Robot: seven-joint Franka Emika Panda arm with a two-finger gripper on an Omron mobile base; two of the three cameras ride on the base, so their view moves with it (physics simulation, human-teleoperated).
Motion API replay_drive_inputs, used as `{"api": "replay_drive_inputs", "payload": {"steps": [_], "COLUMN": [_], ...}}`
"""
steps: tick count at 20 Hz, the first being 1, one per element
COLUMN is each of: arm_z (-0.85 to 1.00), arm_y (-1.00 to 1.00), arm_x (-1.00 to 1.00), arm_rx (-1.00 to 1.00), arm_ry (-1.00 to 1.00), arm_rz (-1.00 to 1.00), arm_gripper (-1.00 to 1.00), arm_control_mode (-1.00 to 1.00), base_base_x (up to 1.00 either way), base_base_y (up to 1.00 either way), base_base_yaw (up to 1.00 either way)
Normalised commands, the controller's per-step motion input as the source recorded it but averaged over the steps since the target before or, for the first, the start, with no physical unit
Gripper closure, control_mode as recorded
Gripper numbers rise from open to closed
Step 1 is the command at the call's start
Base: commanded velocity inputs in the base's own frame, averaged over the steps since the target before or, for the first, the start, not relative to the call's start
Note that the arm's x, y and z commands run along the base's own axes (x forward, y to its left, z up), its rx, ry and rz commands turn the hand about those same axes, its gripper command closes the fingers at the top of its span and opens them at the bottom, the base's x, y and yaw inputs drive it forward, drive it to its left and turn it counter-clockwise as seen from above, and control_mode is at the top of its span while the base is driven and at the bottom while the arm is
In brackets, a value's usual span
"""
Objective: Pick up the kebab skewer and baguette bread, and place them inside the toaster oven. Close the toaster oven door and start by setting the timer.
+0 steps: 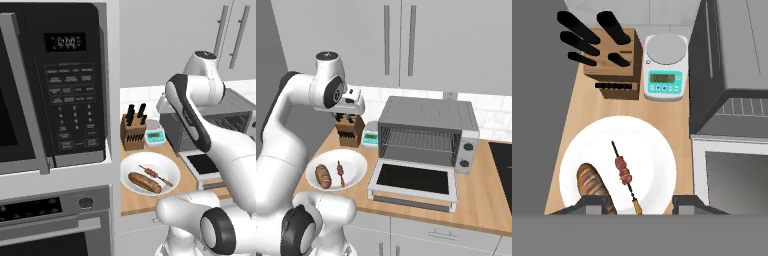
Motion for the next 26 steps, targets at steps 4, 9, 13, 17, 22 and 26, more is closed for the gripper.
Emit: {"api": "replay_drive_inputs", "payload": {"steps": [4,9,13,17,22,26], "arm_z": [-0.06,-0.13,-0.05,-0.24,-0.56,-0.52], "arm_y": [-0.14,-0.93,-0.98,-0.88,-0.64,-0.42], "arm_x": [-0.35,-0.89,-0.25,-0.03,-0.03,0.3], "arm_rx": [0.0,0.01,0.0,0.0,0.0,0.0], "arm_ry": [-0.01,-0.06,-0.03,-0.15,-0.29,-0.31], "arm_rz": [0.0,-0.01,0.0,0.0,-0.02,-0.09], "arm_gripper": [-1.0,-1.0,-1.0,-1.0,-1.0,-1.0], "arm_control_mode": [-1.0,-1.0,-1.0,-1.0,-1.0,-1.0], "base_base_x": [0.0,0.0,0.0,0.0,0.0,0.0], "base_base_y": [0.0,0.0,0.0,0.0,0.0,0.0], "base_base_yaw": [0.0,0.0,0.0,0.0,0.0,0.0]}}
